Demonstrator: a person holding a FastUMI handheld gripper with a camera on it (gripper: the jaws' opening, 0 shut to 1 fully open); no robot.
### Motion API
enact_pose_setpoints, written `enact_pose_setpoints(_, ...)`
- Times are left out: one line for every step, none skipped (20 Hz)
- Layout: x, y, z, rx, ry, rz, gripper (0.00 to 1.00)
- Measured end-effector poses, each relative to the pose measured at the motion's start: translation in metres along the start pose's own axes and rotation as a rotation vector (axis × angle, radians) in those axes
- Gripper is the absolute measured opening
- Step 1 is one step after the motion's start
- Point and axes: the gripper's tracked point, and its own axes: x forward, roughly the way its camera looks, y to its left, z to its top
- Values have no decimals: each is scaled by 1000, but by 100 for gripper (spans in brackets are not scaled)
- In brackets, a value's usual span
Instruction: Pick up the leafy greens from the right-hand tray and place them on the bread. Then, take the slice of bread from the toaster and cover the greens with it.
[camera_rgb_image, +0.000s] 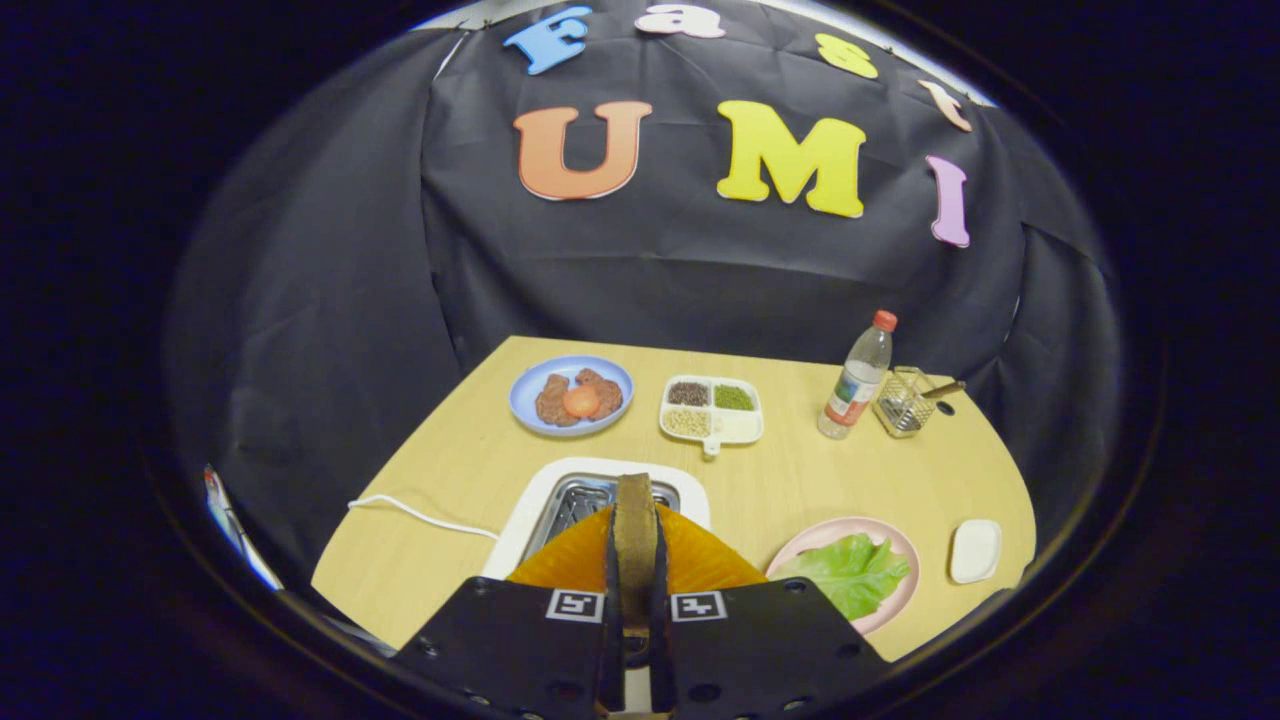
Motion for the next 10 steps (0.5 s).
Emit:
enact_pose_setpoints(-6,0,5,-2,-16,5,10)
enact_pose_setpoints(-14,2,14,-2,-32,13,10)
enact_pose_setpoints(-22,1,20,-6,-51,12,10)
enact_pose_setpoints(-30,0,28,-12,-68,17,10)
enact_pose_setpoints(-38,2,35,-13,-83,27,10)
enact_pose_setpoints(-49,2,42,-10,-98,27,10)
enact_pose_setpoints(-60,0,50,-9,-119,29,10)
enact_pose_setpoints(-70,-2,59,-9,-138,29,10)
enact_pose_setpoints(-79,-5,65,-6,-159,26,10)
enact_pose_setpoints(-88,-9,73,-3,-175,22,10)
